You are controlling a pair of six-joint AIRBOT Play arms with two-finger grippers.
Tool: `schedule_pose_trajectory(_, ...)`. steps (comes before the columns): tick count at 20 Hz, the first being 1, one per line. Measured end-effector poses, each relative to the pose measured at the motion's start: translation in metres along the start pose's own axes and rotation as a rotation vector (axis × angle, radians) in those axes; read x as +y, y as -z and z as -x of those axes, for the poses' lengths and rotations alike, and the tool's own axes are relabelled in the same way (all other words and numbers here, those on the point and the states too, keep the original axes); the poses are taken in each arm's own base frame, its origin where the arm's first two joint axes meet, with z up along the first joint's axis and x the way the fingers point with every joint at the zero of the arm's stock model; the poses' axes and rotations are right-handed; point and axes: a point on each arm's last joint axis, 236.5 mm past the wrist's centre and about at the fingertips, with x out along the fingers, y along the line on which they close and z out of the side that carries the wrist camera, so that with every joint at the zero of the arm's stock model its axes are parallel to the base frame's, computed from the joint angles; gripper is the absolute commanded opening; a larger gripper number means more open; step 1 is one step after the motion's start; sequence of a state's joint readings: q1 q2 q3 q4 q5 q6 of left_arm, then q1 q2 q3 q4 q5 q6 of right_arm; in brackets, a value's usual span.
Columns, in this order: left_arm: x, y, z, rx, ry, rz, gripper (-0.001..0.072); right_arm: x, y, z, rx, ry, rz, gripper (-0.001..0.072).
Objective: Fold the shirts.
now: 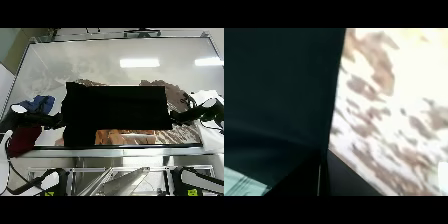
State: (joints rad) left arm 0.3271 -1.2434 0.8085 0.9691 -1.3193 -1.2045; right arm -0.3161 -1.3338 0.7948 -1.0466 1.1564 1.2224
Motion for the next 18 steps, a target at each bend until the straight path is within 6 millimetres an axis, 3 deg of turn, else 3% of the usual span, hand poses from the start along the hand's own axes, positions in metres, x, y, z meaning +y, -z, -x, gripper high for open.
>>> schedule_pose_trajectory(5,-0.063,-0.025,0.046,-0.129,-0.025,-0.211,0.0027,0.015,-0.021,0.029,-0.060,-0.028,0.024,0.0019)
schedule_pose_trajectory(7,-0.081,-0.046,0.060,-0.182,-0.059,-0.283,0.0027,0.028,-0.042,0.045,-0.125,-0.056,0.039,0.0019)
schedule_pose_trajectory(10,-0.091,-0.084,0.071,-0.221,-0.114,-0.328,0.0027,0.048,-0.084,0.074,-0.259,-0.092,0.061,0.0019)
schedule_pose_trajectory(12,-0.092,-0.110,0.069,-0.232,-0.128,-0.334,0.0026,0.057,-0.111,0.084,-0.322,-0.109,0.072,0.0019)
schedule_pose_trajectory(14,-0.090,-0.139,0.060,-0.234,-0.138,-0.336,0.0026,0.061,-0.134,0.083,-0.351,-0.116,0.078,0.0020)
schedule_pose_trajectory(18,-0.080,-0.187,0.024,-0.200,-0.145,-0.336,0.0025,0.059,-0.175,0.046,-0.351,-0.111,0.075,0.0020)
